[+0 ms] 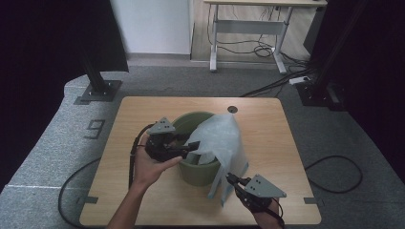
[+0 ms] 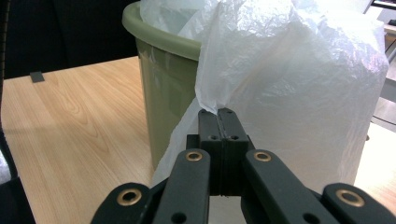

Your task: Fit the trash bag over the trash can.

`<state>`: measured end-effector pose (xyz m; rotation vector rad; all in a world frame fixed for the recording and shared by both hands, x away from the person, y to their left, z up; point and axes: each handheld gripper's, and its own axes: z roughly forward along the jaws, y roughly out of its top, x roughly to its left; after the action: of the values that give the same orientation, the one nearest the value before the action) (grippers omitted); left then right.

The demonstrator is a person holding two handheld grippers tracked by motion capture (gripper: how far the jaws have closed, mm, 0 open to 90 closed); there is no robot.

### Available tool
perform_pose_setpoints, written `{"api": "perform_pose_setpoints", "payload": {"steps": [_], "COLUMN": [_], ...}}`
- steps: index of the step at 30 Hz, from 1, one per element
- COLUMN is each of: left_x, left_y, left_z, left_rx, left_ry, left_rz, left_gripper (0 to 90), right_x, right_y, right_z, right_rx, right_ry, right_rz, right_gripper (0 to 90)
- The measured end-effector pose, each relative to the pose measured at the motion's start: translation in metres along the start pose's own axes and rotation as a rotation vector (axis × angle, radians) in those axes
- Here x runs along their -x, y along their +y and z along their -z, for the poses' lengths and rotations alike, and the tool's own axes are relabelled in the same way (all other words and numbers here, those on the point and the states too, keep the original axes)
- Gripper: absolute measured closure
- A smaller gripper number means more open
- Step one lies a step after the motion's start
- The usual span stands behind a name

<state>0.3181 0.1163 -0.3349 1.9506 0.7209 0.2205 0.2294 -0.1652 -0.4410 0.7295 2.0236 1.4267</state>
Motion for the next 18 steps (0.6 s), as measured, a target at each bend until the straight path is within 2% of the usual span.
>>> {"api": "perform_pose_setpoints", "payload": {"steps": [5, 11, 14, 18], "left_x": [0.011, 0.018, 0.019, 0.02], "left_y": [0.0, -0.006, -0.007, -0.008], "left_z": [-0.009, -0.023, -0.025, -0.019], "left_rx": [-0.023, -0.066, -0.067, -0.042], "left_ry": [-0.022, -0.041, -0.063, -0.085], "left_rz": [-0.031, -0.038, -0.029, -0.024], "left_gripper": [46.2, 45.4, 43.4, 42.3], "right_x": [0.002, 0.001, 0.0, 0.001], "right_y": [-0.002, -0.002, -0.002, -0.002], "right_z": [0.001, 0.002, 0.001, 0.001], "right_rx": [-0.011, -0.008, -0.011, -0.017], "right_ry": [0.001, 0.005, 0.005, 0.002], "right_rz": [-0.002, 0.0, 0.01, 0.01], "right_gripper": [88.9, 88.9, 88.9, 88.9]}}
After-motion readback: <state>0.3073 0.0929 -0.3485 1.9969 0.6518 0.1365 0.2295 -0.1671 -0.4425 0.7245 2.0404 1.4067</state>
